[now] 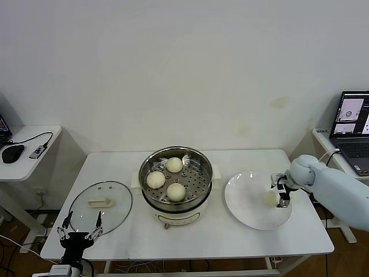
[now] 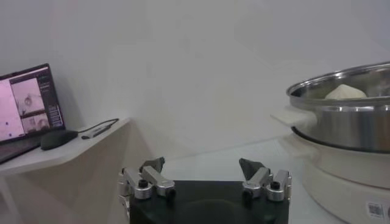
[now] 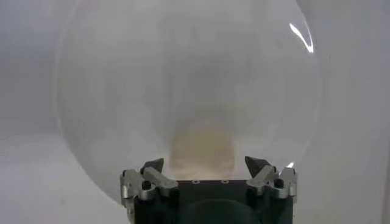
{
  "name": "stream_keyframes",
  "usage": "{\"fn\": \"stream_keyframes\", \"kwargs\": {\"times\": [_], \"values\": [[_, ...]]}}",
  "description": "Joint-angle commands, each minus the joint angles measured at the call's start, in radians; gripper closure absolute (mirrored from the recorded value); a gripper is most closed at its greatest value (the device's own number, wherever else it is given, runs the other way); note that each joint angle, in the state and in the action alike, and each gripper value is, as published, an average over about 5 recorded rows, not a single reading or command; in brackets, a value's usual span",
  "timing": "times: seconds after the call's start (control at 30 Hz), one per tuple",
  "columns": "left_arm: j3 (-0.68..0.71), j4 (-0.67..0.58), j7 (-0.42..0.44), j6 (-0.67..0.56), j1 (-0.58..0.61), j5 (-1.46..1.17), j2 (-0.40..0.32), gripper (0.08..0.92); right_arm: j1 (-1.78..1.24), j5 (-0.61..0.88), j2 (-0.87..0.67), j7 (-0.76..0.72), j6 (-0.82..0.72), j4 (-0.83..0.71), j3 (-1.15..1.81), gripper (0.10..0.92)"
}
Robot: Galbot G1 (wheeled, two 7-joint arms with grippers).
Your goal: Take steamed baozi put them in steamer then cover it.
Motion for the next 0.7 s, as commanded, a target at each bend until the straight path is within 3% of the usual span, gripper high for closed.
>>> {"fn": "stream_keyframes", "kwargs": {"times": [0.03,0.4,0.7], "values": [[0.001,0.001,0.001,0.0,0.0,0.0,-0.001,0.177,-0.017,-0.021,0.028,0.004,0.0,-0.044,0.021,0.266],[-0.006,-0.008,0.0,-0.001,0.008,-0.001,-0.001,0.177,0.014,-0.003,0.002,-0.013,-0.004,-0.002,0.012,0.425],[-0.003,-0.013,0.0,-0.001,0.005,-0.001,0.002,0.177,0.271,0.175,-0.109,-0.022,-0.088,0.212,-0.151,0.44]]}}
